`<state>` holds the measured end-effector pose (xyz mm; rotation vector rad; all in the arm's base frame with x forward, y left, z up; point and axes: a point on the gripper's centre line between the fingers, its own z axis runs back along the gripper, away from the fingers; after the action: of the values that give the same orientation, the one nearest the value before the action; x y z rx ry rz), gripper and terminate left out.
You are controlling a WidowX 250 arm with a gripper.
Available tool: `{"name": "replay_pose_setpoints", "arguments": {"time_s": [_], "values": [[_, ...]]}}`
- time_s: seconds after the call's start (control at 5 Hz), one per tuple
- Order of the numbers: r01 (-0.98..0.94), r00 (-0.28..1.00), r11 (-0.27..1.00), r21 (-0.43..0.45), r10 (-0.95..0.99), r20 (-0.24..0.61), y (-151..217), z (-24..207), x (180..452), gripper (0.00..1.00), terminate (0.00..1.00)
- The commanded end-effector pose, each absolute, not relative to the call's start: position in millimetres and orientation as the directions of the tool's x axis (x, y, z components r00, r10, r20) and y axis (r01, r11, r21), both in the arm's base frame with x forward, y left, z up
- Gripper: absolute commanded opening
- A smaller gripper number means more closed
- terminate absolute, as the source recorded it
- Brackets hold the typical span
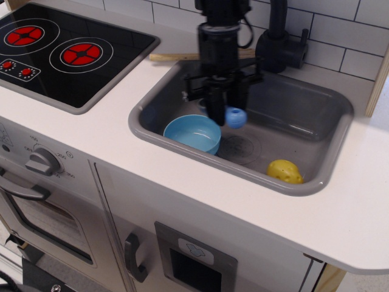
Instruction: Put spoon in bowl sink
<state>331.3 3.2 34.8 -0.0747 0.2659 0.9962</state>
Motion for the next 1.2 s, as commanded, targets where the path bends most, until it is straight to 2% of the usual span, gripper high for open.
{"name": "replay_pose_setpoints", "arguments": {"time_s": [0.0,0.4,0.6,0.8,1.0], "values": [[-0.805,0.572,0.593,0.034,0.79,-0.219,34,48,314,0.0,0.0],[-0.802,0.575,0.594,0.058,0.795,-0.193,35,30,313,0.0,0.0],[-0.809,0.566,0.586,0.052,0.799,-0.201,34,34,318,0.0,0.0],[-0.799,0.579,0.598,0.064,0.793,-0.188,31,33,323,1.0,0.0],[-0.776,0.608,0.626,0.078,0.775,-0.174,29,33,320,1.0,0.0]]}}
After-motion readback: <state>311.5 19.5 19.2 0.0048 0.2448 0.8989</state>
